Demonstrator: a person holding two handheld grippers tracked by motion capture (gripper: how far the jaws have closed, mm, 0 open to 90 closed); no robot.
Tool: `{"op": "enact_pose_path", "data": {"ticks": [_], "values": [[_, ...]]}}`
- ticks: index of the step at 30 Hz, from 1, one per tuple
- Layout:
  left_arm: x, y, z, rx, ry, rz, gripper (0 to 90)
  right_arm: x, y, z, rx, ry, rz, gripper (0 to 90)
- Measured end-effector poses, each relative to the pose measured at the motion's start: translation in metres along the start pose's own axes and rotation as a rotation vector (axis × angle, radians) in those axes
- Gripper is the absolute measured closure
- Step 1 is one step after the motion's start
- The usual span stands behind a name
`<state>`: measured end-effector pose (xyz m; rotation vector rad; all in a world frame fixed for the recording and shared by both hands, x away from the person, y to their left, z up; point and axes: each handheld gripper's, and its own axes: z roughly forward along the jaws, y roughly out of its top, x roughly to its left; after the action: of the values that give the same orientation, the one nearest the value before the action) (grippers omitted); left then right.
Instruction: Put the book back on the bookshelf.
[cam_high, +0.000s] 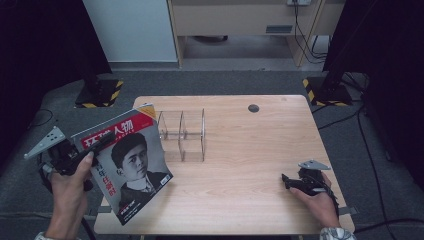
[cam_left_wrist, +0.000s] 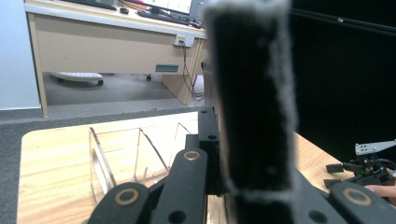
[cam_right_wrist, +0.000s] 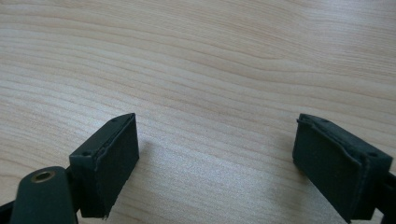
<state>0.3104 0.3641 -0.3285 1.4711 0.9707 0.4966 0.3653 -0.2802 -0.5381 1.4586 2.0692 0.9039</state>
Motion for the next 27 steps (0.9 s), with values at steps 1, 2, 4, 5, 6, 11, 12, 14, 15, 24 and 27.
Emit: {"op": "enact_pose_path", "data": {"ticks": [1, 2, 4, 5, 6, 11, 12, 14, 15, 24, 27], "values": [[0.001, 0.000, -0.002, -0.002, -0.001, -0.006, 86.7, 0.000, 0.000, 0.000, 0.000, 0.000, 0.000, 14.7], [0.003, 0.000, -0.004, -0.003, -0.001, -0.008, 86.7, 0.000, 0.000, 0.000, 0.000, 0.000, 0.000, 14.6], [0.008, 0.001, -0.010, -0.002, 0.009, -0.013, 86.7, 0.000, 0.000, 0.000, 0.000, 0.000, 0.000, 14.6], [0.010, 0.001, -0.013, -0.002, 0.021, -0.009, 86.7, 0.000, 0.000, 0.000, 0.000, 0.000, 0.001, 14.6], [0.012, 0.001, -0.015, -0.002, 0.029, -0.007, 86.7, 0.000, 0.000, 0.000, -0.001, 0.000, 0.001, 14.7], [0.021, 0.001, -0.026, 0.001, 0.075, 0.002, 86.7, 0.000, 0.000, 0.000, 0.000, 0.000, 0.000, 14.7], [0.021, 0.001, -0.027, 0.001, 0.081, 0.006, 86.7, 0.000, 0.000, 0.000, 0.000, -0.001, -0.001, 14.7], [0.023, 0.002, -0.027, -0.002, 0.087, 0.007, 86.7, 0.000, 0.000, 0.000, -0.001, -0.002, -0.002, 14.7], [0.024, 0.003, -0.027, -0.002, 0.089, 0.009, 86.7, 0.000, 0.000, 0.000, -0.001, -0.002, -0.002, 14.7], [0.027, 0.010, -0.017, -0.019, 0.084, 0.022, 86.7, 0.000, 0.000, 0.000, -0.001, -0.002, -0.005, 14.9], [0.025, 0.011, -0.014, -0.025, 0.078, 0.047, 86.7, 0.000, 0.000, 0.000, -0.001, -0.002, -0.005, 14.9]]}}
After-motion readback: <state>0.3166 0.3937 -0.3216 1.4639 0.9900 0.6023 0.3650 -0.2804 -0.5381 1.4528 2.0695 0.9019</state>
